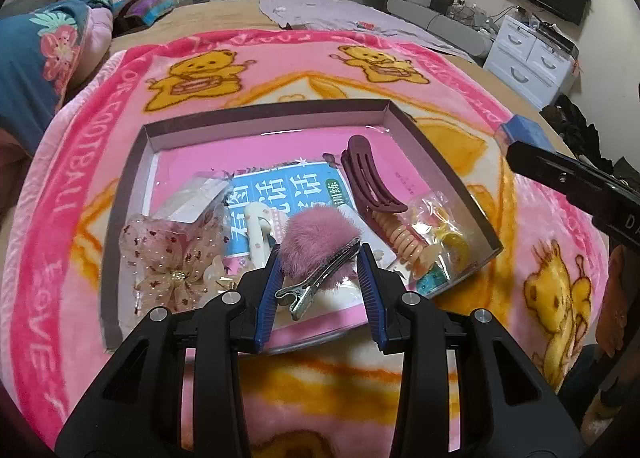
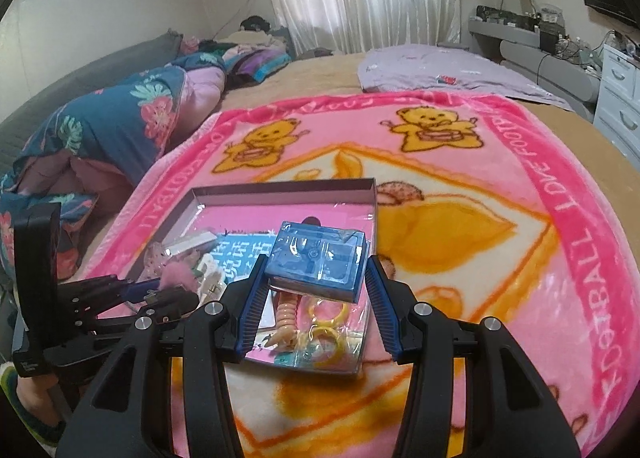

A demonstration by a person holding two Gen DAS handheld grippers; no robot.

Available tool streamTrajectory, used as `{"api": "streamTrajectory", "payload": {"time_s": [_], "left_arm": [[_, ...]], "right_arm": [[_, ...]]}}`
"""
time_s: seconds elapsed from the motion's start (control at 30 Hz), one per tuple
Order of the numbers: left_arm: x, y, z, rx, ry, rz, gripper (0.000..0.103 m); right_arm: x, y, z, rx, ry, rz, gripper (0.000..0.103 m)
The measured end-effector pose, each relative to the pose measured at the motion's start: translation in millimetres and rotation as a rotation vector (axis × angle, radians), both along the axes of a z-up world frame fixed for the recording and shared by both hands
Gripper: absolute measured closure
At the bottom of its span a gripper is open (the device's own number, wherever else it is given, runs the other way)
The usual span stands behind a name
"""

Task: Organize jewelry
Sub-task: 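Lower the pompom clip into the box with the left tool while the right places the blue case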

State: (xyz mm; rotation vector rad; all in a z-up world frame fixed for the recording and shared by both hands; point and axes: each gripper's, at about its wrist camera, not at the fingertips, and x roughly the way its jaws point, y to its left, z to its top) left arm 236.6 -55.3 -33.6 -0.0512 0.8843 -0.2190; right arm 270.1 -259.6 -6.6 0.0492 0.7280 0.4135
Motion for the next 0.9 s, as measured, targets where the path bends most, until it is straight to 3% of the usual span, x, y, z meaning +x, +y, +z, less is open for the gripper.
{"api": "streamTrajectory", "payload": {"time_s": [0.23,0.9], "left_arm": [[5,-1,-9,0.011,0.013,-0.002,0.074],[5,4,-14,0.027,0.025,0.009,0.068]], "right_arm": [[18,14,-21,-0.016,0.069,0.026,0.056],[19,26,-44,-0.026,0.138,0.068,0.056]]}}
